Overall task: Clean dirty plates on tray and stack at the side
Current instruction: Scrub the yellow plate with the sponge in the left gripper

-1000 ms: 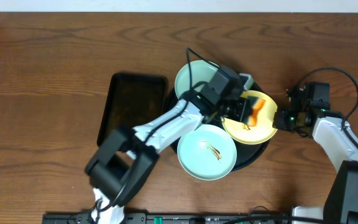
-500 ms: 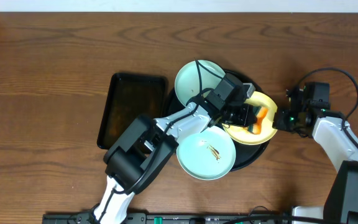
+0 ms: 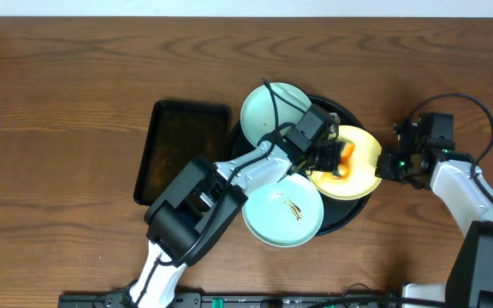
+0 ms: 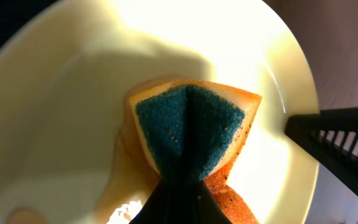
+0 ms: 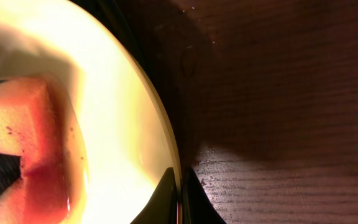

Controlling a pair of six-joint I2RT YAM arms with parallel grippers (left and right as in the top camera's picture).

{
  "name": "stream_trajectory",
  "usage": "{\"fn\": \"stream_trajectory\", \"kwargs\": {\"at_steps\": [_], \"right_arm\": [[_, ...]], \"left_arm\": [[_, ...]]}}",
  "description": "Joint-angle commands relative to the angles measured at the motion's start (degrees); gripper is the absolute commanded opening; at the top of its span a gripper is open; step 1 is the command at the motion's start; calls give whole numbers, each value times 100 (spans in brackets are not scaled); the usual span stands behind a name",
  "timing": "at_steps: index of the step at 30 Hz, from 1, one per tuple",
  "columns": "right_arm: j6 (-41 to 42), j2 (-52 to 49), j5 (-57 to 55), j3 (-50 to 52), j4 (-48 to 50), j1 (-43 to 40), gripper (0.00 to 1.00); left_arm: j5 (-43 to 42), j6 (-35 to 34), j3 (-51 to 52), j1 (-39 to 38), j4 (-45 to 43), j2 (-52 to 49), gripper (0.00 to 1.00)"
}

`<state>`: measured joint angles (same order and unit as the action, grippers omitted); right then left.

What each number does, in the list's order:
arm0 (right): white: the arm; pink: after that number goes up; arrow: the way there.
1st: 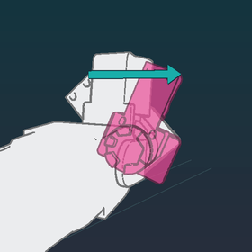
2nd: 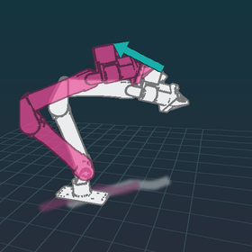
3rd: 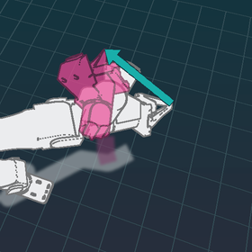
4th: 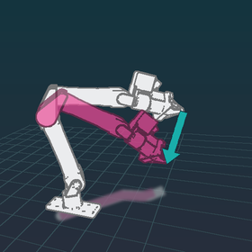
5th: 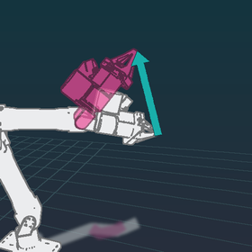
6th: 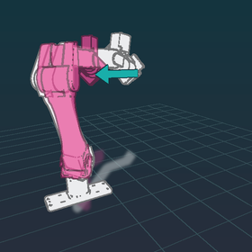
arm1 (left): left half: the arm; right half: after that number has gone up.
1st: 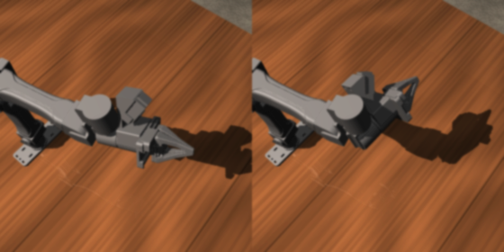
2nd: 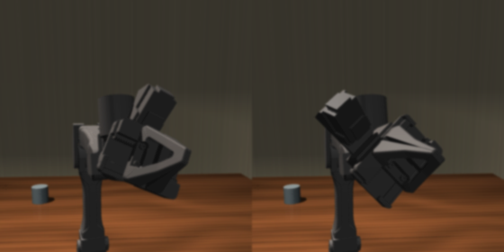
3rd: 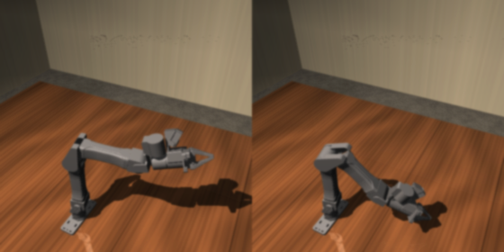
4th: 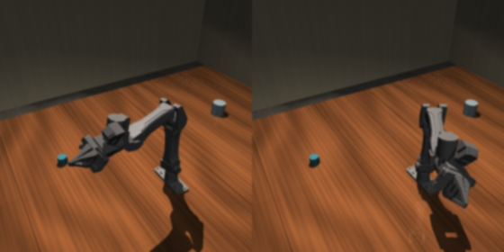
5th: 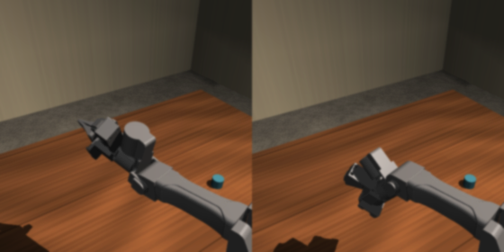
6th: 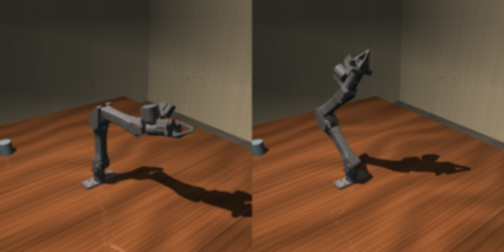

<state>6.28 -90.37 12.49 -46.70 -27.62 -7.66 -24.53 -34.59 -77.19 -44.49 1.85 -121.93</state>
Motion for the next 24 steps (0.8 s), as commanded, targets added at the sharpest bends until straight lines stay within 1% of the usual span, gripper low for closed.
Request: {"fn": "stream_trajectory", "kwargs": {"at_steps": [1,4,6,7,10,13,14,15,18,19,22,24], "right_arm": [[-11,-72,-149,31,-111,-20,1],[-13,-72,-151,31,-111,-20,1],[-13,-72,-151,31,-116,-20,1],[-13,-72,-151,31,-116,-20,1],[-11,-72,-151,31,-111,-20,1],[-11,-72,-151,31,-109,-20,2],[-13,-72,-151,31,-105,-20,6],[-11,-72,-151,31,-103,-20,12],[-11,-72,-151,31,-90,-20,20],[-11,-72,-151,31,-81,-20,27],[-11,-72,-149,31,-2,-20,35],[-9,-72,-149,31,44,-17,36]], "left_arm": [[621,0,-35,160,197,46,7],[632,2,-39,229,422,192,8],[861,4,-39,249,750,321,7],[1027,59,-39,249,933,402,7],[1045,470,-42,247,1220,643,7],[1043,588,-42,247,1556,1043,8],[1043,601,-39,249,1681,1191,7],[1045,688,-39,249,1814,1340,8],[1093,1051,-39,269,2286,1781,8],[1191,1106,-39,284,2461,1895,8],[1670,1104,-39,385,3034,2168,8],[2033,1104,-39,509,3482,2275,8]]}}
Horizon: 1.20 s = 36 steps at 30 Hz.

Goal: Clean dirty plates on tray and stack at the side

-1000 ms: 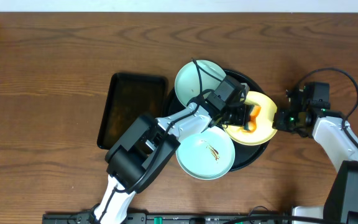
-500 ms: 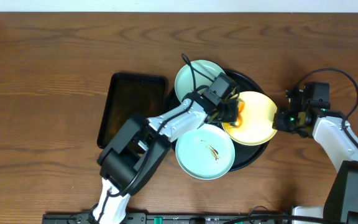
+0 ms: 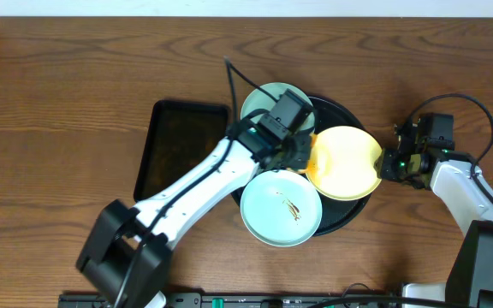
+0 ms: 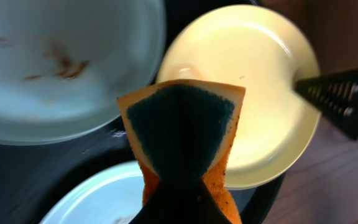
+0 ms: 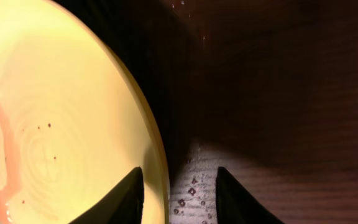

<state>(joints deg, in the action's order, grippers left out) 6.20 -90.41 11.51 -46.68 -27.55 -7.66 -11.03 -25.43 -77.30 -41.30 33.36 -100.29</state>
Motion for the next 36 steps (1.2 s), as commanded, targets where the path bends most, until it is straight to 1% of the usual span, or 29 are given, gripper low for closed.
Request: {"fn": "stream_trajectory", "kwargs": {"at_steps": [1,5,11,14,16,18,22,27,36], "right_arm": [[-2,-68,-50,28,42,-17,36],[-2,-68,-48,44,33,-17,34],[0,-68,-48,214,131,-17,32],[0,-68,-48,282,168,-17,23],[0,-68,-48,297,164,-17,11],[0,-68,-50,297,170,-17,2],[0,-66,-52,295,203,-20,1],[22,70,-160,168,122,-20,1],[-31,1174,-964,4,-254,-13,1]], "left_arm": [[835,186,-28,267,533,133,8],[1211,186,-26,726,1248,142,7],[1521,186,-17,1646,1609,142,8],[1515,188,-17,2146,1613,140,8],[1515,188,-17,2430,1633,138,7],[1510,197,-15,2675,1690,138,7],[1320,446,-7,3073,1838,138,7],[1298,444,-4,3314,1998,138,8],[1300,444,-7,3353,2015,138,8]]}}
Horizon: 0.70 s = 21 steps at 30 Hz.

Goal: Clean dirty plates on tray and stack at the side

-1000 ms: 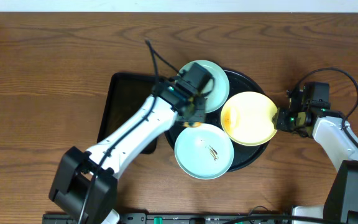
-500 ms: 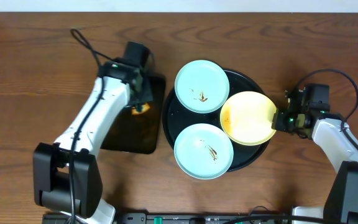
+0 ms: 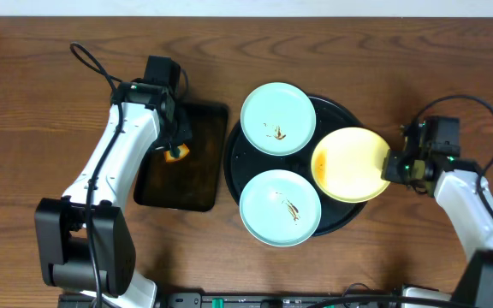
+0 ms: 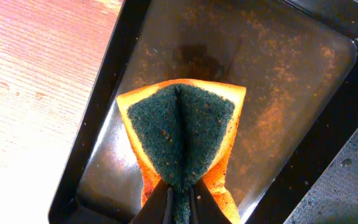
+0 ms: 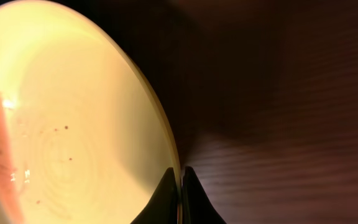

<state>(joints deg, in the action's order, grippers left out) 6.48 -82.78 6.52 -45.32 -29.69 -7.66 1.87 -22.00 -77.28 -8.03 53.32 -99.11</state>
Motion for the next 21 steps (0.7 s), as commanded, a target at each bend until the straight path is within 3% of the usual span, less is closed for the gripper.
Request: {"fn": "stream_trajectory", "kwargs": {"at_steps": [1,5,9,21], "right_arm": [[-101,540,-507,-131,-55,-11,1],[-232,1027,-765,-131,-55,114,1],[-232,1421,-1698,-146,-52,450,1],[-616,1775,-4800,-162,103,2500,1]], "left_arm": [[11,101,-9,26,20,20,8],[11,101,-9,26,20,20,7],[11,101,-9,26,20,20,8],[11,101,-9,26,17,20,8]]}}
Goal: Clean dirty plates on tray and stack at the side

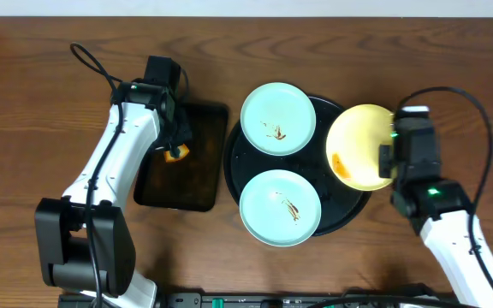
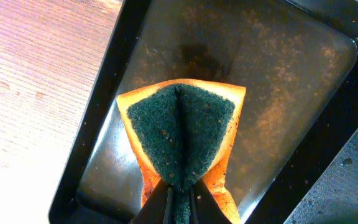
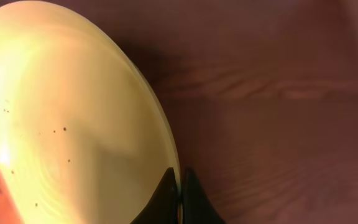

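My right gripper [image 3: 180, 186] is shut on the rim of the yellow plate [image 1: 359, 157], holding it raised over the right edge of the round black tray [image 1: 236, 154]; an orange smear remains on the plate [image 3: 61, 124]. Two pale green plates with brown residue lie on the tray, one at the back [image 1: 278, 118] and one at the front [image 1: 281, 207]. My left gripper [image 2: 178, 193] is shut on the orange and green sponge [image 2: 180, 134], holding it over the rectangular black pan [image 1: 182, 175]. The pan's floor [image 2: 278, 81] shows brown grime.
The wood table [image 1: 58, 77] stretches around the pan and the tray. The left arm [image 1: 118, 162] runs along the pan's left side. Cables loop behind both arms, one near the right arm [image 1: 478, 103].
My right gripper has lifted the yellow plate off the tray's right side and the arm has swung nearer the front. The left gripper and sponge stay over the pan.
First my left gripper pressed the sponge into the yellow plate while the right held its rim. Then the sponge was off the plate and the right gripper stood open. Later the sponge was over the pan and the right gripper was shut on the rim; now the plate is raised.
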Controlling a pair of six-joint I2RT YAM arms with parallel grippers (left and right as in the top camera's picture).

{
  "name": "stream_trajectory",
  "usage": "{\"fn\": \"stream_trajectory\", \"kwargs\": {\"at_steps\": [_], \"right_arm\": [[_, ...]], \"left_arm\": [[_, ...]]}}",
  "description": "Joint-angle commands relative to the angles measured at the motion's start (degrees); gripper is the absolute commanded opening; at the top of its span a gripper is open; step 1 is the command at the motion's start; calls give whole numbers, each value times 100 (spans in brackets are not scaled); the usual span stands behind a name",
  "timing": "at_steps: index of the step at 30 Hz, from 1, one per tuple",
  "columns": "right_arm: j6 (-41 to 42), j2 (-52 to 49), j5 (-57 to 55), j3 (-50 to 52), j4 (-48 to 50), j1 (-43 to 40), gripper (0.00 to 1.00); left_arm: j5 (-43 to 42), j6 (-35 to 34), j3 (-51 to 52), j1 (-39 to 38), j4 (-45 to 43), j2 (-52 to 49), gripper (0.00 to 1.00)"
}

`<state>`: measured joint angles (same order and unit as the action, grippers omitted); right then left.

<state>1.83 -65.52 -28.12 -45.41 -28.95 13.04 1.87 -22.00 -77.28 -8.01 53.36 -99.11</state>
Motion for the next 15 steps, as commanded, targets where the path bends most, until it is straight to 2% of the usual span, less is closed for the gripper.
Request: {"fn": "stream_trajectory", "kwargs": {"at_steps": [1,7,12,15], "right_arm": [[-153,46,-1709,-153,63,643,1],[-905,-31,-3294,-153,710,1779,1],[-1631,-229,-3689,-153,1338,2273,1],[-1696,-352,-3923,-153,1482,2406,1]], "left_arm": [[11,101,-9,24,13,20,8],[11,101,-9,24,-7,20,8],[11,101,-9,24,-4,20,8],[11,101,-9,24,-2,20,8]]}}
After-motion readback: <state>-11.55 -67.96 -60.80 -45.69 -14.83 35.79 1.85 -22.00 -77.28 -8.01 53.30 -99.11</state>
